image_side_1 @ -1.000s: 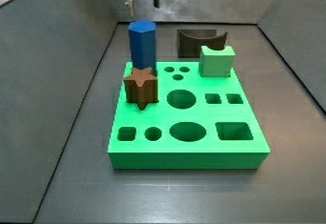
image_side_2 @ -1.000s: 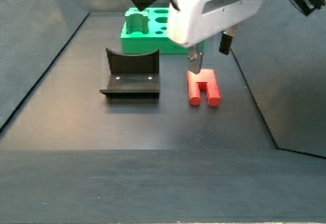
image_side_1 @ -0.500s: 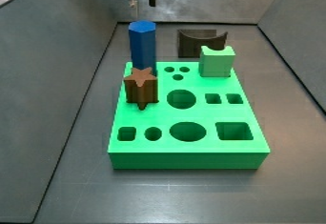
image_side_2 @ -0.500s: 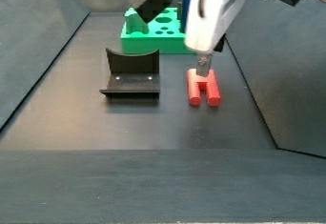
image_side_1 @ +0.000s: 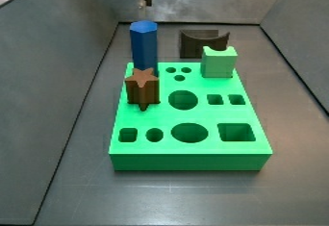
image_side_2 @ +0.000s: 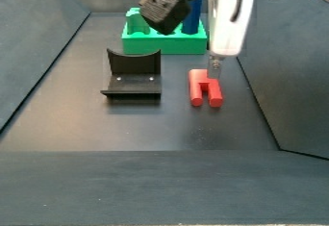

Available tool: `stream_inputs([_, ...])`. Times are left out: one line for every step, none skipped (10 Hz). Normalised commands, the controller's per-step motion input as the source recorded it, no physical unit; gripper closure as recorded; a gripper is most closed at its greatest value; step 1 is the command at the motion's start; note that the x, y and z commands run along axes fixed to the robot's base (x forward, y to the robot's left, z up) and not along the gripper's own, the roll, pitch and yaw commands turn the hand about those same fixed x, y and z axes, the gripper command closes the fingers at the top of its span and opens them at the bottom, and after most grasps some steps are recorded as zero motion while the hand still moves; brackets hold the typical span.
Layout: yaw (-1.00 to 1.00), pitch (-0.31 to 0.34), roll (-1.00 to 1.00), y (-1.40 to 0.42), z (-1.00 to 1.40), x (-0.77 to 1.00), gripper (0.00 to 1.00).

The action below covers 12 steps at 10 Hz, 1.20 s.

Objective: Pick up the square-circle object. Move up. Rotate the square-circle object. Place the square-circle object on the fixture. Regrasp the square-circle object. Move to above the board. Insert the square-circle object.
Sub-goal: Rotate the square-circle object.

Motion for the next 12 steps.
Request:
stream_inputs([1.0, 0.0, 0.0, 0.0, -0.04, 0.03, 0.0])
stream_inputs([1.0, 0.0, 0.0, 0.0, -0.04, 0.03, 0.0])
stream_inputs([1.0, 0.0, 0.0, 0.0, -0.04, 0.03, 0.0])
stream_inputs([1.0, 0.0, 0.0, 0.0, -0.04, 0.03, 0.0])
stream_inputs([1.0, 0.0, 0.0, 0.0, -0.04, 0.03, 0.0])
stream_inputs([1.0, 0.0, 0.0, 0.0, -0.04, 0.03, 0.0])
stream_inputs([1.0, 0.0, 0.0, 0.0, -0.04, 0.03, 0.0])
stream_inputs([1.0, 0.0, 0.0, 0.0, -0.04, 0.03, 0.0])
stream_inputs([1.0, 0.0, 0.0, 0.0, -0.04, 0.03, 0.0])
stream_inputs([1.0, 0.0, 0.0, 0.0, -0.03, 0.03, 0.0])
stream_inputs([1.0, 0.0, 0.0, 0.0, -0.03, 0.03, 0.0])
stream_inputs([1.0, 0.001, 0.0, 0.0, -0.03, 0.03, 0.0])
